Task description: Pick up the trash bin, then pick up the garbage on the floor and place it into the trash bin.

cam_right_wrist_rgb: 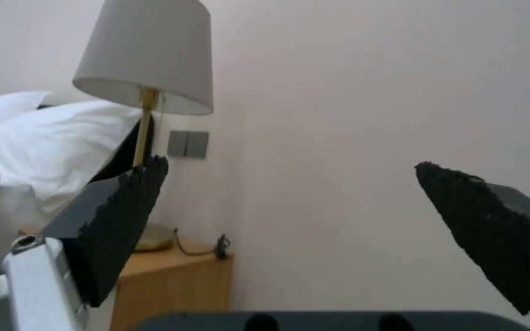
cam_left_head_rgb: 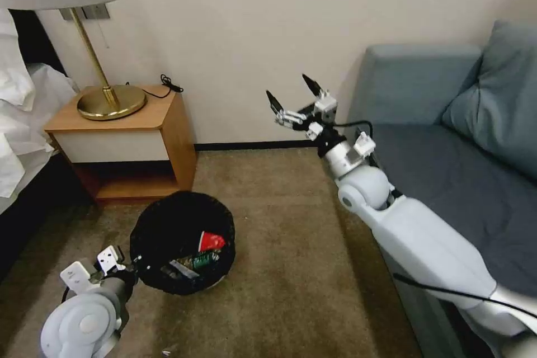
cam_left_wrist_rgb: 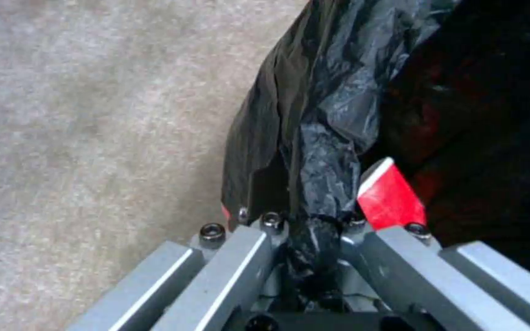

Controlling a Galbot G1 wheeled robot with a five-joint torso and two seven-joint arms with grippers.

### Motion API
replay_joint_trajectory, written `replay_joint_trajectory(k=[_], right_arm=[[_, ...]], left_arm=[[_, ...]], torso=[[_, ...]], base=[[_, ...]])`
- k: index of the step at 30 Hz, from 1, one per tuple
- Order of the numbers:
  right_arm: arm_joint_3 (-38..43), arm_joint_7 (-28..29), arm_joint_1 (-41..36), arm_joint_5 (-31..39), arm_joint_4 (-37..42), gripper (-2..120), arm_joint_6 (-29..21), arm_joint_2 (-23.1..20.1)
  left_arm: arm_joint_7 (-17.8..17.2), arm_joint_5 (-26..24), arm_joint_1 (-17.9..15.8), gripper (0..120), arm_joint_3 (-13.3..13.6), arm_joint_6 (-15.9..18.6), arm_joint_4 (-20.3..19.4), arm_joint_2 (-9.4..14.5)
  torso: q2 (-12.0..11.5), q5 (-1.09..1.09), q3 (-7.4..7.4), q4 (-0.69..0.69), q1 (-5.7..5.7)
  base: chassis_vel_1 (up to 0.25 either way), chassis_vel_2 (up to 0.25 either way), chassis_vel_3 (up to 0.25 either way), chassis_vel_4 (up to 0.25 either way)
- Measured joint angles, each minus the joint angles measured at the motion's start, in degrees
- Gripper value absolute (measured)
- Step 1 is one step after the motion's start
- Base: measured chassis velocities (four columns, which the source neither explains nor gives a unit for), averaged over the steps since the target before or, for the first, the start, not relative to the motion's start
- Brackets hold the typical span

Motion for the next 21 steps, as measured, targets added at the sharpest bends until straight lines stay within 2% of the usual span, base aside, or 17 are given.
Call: replay_joint_trajectory(k=[14, 17, 18, 19, 21], right_arm=[[1.3, -1.4, -2.8, -1.5, -0.3, 100, 1.5, -1.5], [1.2, -1.5, -3.1, -1.6, -0.3, 100, 1.6, -1.7], [1.2, -1.6, -3.5, -1.7, -0.3, 100, 1.7, -1.8], [1.2, -1.6, -3.5, -1.7, -0.3, 100, 1.7, -1.8], [1.2, -1.7, -4.1, -2.0, -0.3, 100, 1.8, -1.9]], left_arm=[[3.6, 4.1, -1.4, 1, 0.2, -0.7, 5.7, -0.2], [4.7, 5.3, -1.6, 4, 0.2, -0.8, 6.2, -0.4], [5.2, 5.6, -1.6, 13, 0.2, -0.8, 6.3, -0.4], [5.2, 5.6, -1.6, 13, 0.2, -0.8, 6.3, -0.4], [4.9, 5.6, -1.6, 20, 0.2, -0.8, 6.4, -0.4]], torso=[[0.0, 0.00, 0.00, 0.02, 0.00], [0.0, 0.00, 0.00, 0.02, 0.00], [0.0, 0.01, 0.00, 0.01, 0.00], [0.0, 0.01, 0.00, 0.01, 0.00], [0.0, 0.01, 0.00, 0.01, 0.00]], base=[[0.000, 0.000, 0.000, 0.000], [0.000, 0.000, 0.000, 0.000], [0.000, 0.000, 0.000, 0.000], [0.000, 0.000, 0.000, 0.000], [0.000, 0.000, 0.000, 0.000]])
